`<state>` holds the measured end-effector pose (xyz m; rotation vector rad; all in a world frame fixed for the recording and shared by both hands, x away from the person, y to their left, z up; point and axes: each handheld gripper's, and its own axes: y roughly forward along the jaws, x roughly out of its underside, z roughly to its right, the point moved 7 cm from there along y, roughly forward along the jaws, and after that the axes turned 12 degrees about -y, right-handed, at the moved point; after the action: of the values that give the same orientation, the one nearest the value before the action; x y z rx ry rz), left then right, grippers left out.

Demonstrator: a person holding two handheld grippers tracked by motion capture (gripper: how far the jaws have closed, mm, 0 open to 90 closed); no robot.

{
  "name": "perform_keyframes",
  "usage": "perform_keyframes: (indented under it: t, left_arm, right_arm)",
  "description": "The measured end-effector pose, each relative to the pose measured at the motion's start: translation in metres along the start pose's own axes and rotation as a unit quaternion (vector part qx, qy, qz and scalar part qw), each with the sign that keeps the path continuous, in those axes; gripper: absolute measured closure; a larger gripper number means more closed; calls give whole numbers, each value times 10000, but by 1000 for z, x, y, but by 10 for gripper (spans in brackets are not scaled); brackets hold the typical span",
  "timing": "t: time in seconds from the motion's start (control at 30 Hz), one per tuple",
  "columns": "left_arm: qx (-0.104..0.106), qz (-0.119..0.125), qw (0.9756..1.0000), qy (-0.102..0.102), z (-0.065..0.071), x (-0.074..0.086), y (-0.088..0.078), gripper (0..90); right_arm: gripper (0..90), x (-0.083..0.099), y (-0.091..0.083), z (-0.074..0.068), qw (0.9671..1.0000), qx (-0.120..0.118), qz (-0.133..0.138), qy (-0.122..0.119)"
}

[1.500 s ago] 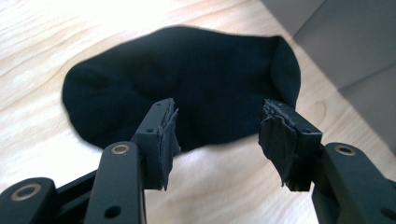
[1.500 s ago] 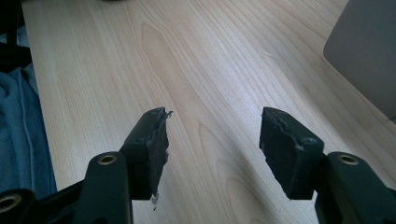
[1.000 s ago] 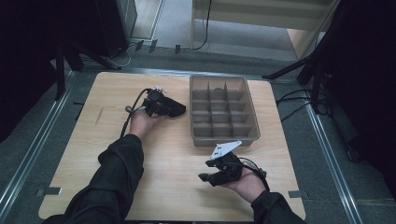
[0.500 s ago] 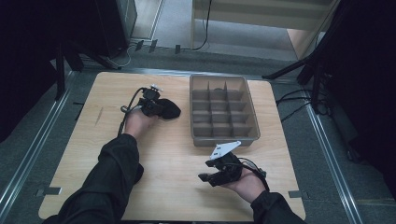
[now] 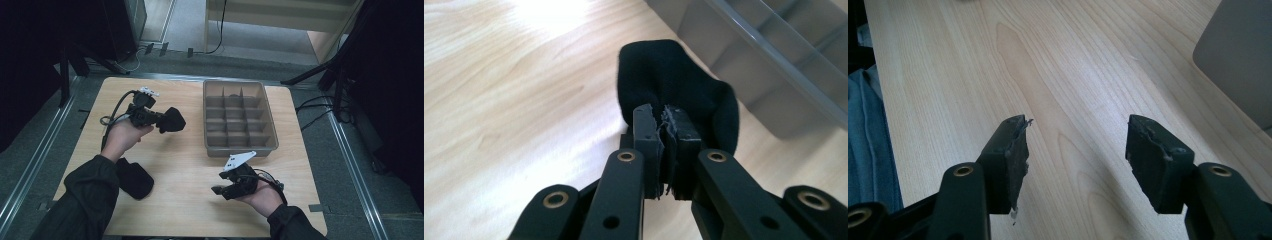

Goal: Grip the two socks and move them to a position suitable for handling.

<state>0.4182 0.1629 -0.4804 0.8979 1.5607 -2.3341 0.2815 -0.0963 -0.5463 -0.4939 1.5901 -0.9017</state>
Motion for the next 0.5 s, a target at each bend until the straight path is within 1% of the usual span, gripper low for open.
perform_keyframes:
  t: [0.07, 0.2, 0.27, 0.3, 0.37, 0.43, 0.5]
  left_arm:
    - [31, 33, 10000, -44, -2, 8, -9, 847]
    - [-28, 83, 9999, -69, -9, 23, -26, 847]
    - [-62, 121, 9998, -116, -13, 30, -32, 847]
    - [-85, 102, 9998, -118, -16, 34, -34, 846]
    - [-74, 125, 9997, -199, -20, 42, -39, 846]
    - [-118, 147, 9996, -228, -24, 52, -40, 846]
    - [-123, 102, 9996, -244, -29, 61, -39, 844]
  right_arm:
    - [421, 0, 0, 0, 10000, -8, -7, -3]
    - [421, -2, 1, -1, 10000, -13, -14, -17]
    - [421, -2, 2, -1, 10000, -17, -19, -27]
    - [421, -2, 3, -1, 10000, -18, -34, -29]
    - [421, -2, 4, -2, 10000, -20, -53, -32]
    - [421, -2, 4, -3, 10000, -36, -53, -36]
    - [421, -2, 5, -3, 10000, -38, -60, -58]
